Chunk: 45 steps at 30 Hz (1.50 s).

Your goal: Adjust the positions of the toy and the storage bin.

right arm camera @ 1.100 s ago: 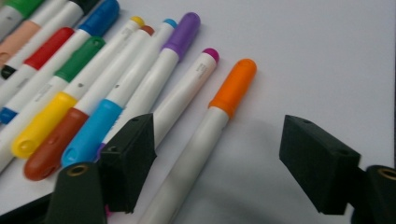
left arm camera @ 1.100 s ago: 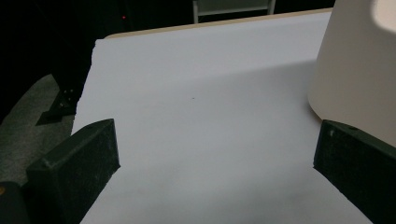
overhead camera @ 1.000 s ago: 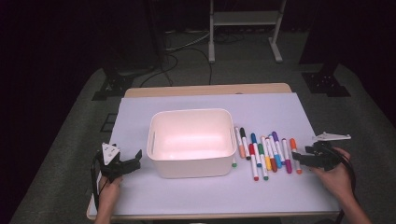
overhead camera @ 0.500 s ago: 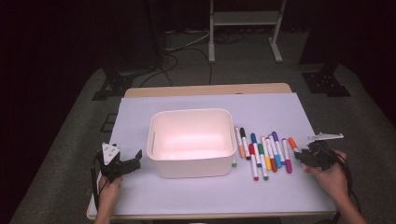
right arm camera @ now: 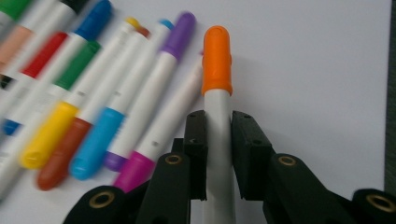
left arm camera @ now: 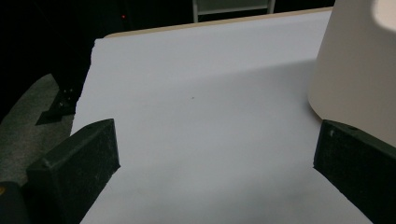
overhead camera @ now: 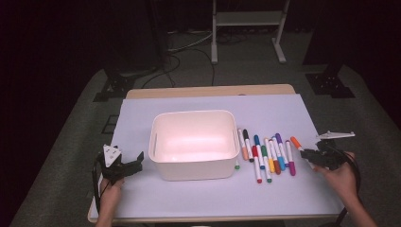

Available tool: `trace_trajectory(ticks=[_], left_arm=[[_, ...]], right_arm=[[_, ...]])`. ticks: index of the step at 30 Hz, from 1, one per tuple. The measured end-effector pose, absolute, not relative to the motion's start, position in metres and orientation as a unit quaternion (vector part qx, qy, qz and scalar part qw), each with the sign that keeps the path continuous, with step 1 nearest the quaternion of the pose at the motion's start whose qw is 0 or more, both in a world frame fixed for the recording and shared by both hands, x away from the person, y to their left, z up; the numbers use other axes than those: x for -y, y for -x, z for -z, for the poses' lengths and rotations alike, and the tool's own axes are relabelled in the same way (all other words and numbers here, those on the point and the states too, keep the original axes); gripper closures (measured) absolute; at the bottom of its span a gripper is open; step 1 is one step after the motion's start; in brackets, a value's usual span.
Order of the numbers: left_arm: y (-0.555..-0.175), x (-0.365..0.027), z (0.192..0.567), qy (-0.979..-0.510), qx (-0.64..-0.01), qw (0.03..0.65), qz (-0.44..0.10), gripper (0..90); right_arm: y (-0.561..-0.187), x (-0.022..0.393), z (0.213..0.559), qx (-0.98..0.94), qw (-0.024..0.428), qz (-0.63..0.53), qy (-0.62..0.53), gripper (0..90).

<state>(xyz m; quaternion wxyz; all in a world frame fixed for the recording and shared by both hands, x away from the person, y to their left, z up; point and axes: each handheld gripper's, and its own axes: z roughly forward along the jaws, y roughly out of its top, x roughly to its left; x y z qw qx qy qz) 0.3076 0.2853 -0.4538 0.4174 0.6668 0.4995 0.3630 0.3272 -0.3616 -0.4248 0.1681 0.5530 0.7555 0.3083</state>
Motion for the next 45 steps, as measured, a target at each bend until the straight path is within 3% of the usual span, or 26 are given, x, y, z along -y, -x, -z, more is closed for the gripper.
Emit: trace_trajectory(ticks=[22,34,45], left_arm=[[-0.307,-0.285,0.454,-0.668,-0.497,0.418,-0.363,0.0],[-0.307,-0.285,0.454,-0.668,-0.497,0.418,-0.363,0.0],[-0.307,-0.285,0.454,-0.668,-0.496,0.42,-0.362,0.0]], right_arm=[[-0.34,0.295,0.307,-0.801,0.121,-0.408,-0.42,75.8],[-0.352,0.241,0.267,-0.833,0.086,-0.426,-0.342,75.8],[-0.359,0.18,0.252,-0.864,0.036,-0.426,-0.266,75.8]])
